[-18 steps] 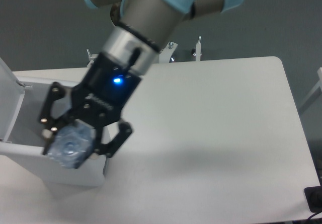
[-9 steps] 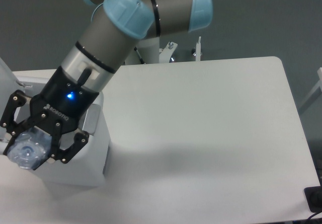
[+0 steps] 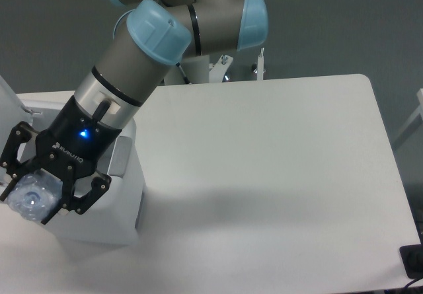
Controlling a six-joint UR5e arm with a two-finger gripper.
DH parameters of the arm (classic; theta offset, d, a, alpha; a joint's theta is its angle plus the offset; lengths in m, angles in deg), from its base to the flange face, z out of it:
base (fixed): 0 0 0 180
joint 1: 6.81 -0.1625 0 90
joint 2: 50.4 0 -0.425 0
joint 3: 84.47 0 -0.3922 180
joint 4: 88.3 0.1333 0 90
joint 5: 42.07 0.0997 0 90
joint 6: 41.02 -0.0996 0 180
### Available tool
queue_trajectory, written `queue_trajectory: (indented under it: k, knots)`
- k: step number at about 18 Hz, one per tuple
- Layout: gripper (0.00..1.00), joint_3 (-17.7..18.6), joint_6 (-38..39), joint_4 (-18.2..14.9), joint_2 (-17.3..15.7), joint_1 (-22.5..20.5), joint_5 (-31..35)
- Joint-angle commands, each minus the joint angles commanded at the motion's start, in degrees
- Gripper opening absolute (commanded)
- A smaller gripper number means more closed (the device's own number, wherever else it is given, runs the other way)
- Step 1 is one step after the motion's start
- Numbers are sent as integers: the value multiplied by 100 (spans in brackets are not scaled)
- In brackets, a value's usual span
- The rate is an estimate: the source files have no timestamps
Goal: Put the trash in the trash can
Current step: 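Open the gripper to drop the bottle into the bin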
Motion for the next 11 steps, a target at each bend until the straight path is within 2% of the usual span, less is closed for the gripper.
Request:
queue_trajectory:
  k: [1,3,5,7,8,11]
  knots:
    - [82,9,-9,0,-9,17,44]
    - [82,0,-9,0,-9,35,123]
    - [90,0,-9,0,-44,35,124]
    - [93,0,-9,0,-53,26,141]
    - [99,-9,-9,0,-62,26,168]
    - [100,70,-44,0,-79,-79,194]
